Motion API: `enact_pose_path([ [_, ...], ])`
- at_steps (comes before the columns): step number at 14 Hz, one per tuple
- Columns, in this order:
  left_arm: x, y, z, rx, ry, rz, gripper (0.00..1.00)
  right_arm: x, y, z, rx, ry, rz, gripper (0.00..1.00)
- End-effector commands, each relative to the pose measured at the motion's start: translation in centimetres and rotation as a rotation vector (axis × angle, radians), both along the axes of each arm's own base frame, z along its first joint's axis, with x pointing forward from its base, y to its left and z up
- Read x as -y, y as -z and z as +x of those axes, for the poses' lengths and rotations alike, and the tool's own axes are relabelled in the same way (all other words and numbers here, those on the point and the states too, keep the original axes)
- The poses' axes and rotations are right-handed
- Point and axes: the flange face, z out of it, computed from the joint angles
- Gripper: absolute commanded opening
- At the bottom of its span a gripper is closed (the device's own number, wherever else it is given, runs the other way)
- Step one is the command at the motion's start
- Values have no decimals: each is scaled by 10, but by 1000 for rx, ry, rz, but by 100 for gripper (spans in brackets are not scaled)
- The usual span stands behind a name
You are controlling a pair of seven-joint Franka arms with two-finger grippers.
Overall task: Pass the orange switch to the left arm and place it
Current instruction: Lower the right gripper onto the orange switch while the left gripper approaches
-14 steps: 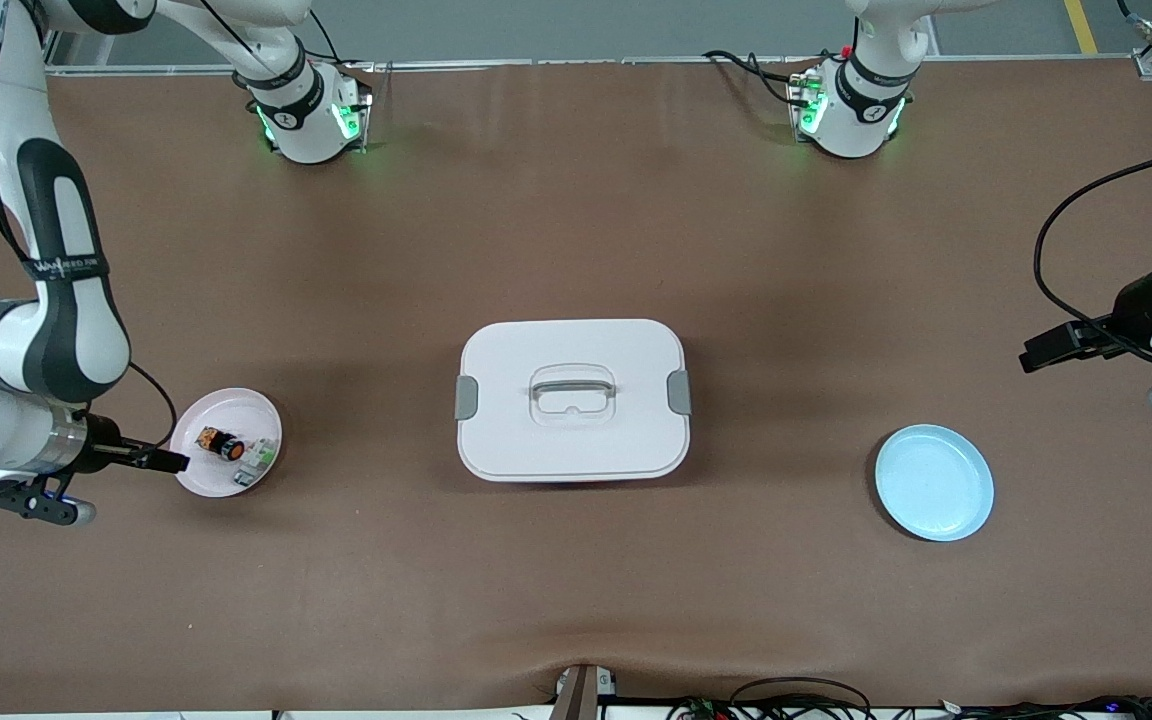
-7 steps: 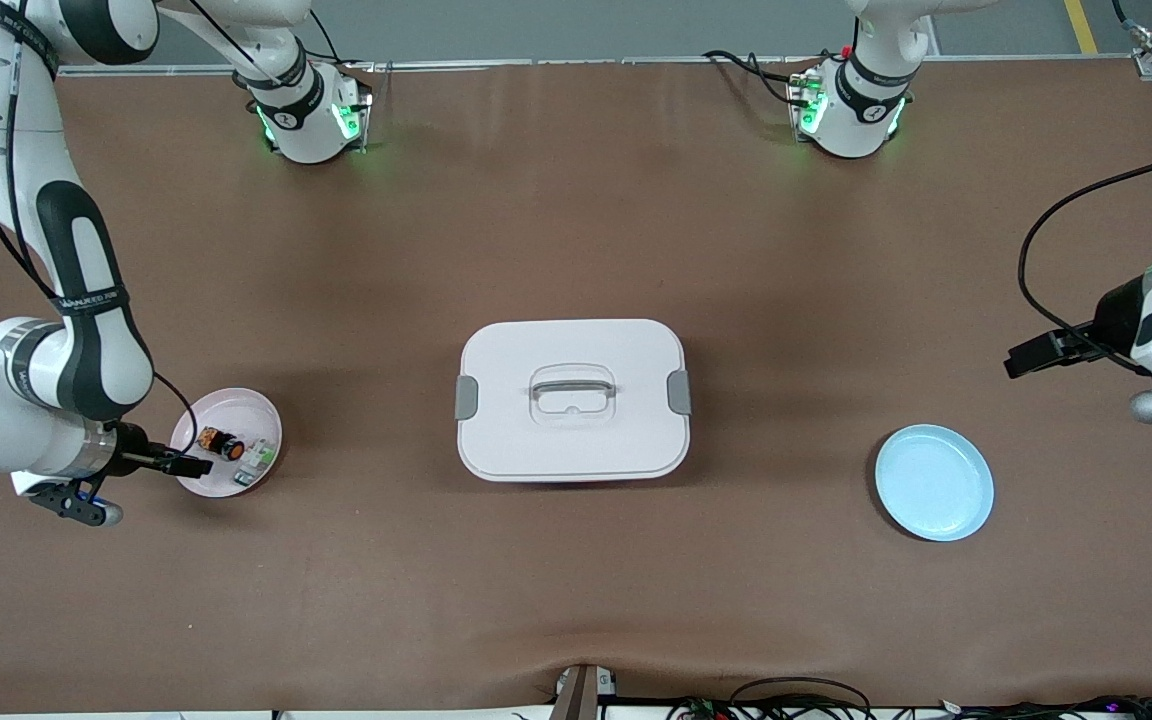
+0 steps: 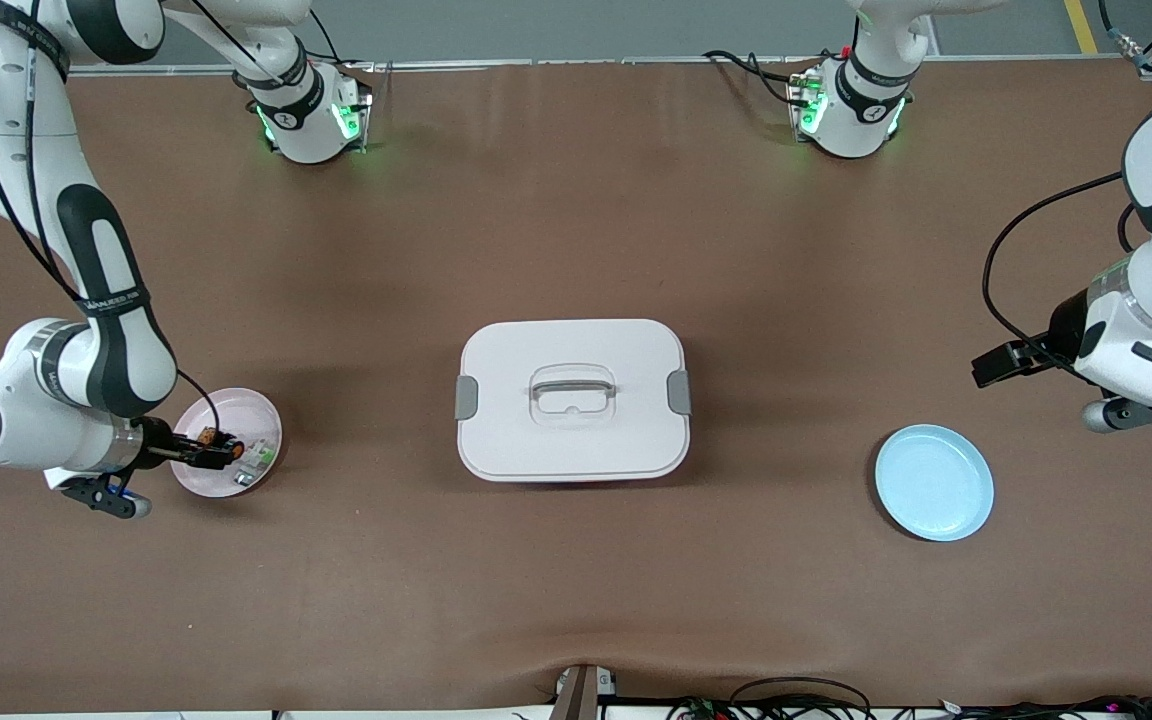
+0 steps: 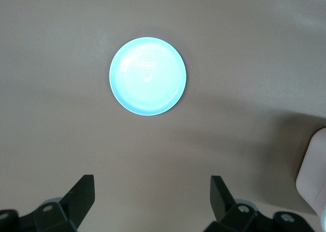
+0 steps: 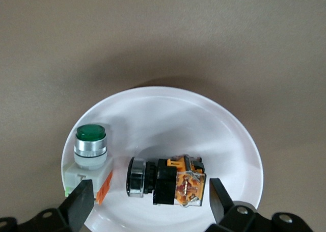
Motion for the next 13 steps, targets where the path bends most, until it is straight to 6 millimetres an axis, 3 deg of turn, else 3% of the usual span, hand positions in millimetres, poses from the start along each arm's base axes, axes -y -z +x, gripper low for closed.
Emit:
enact_pose_path([
  [1,13,-3,2,11,-11,18,100,-2,1,-3,-7,1,-19,100],
  [13,32,4,3,1,-50,16,100,9,21,-10,-36,-4,-38,100],
])
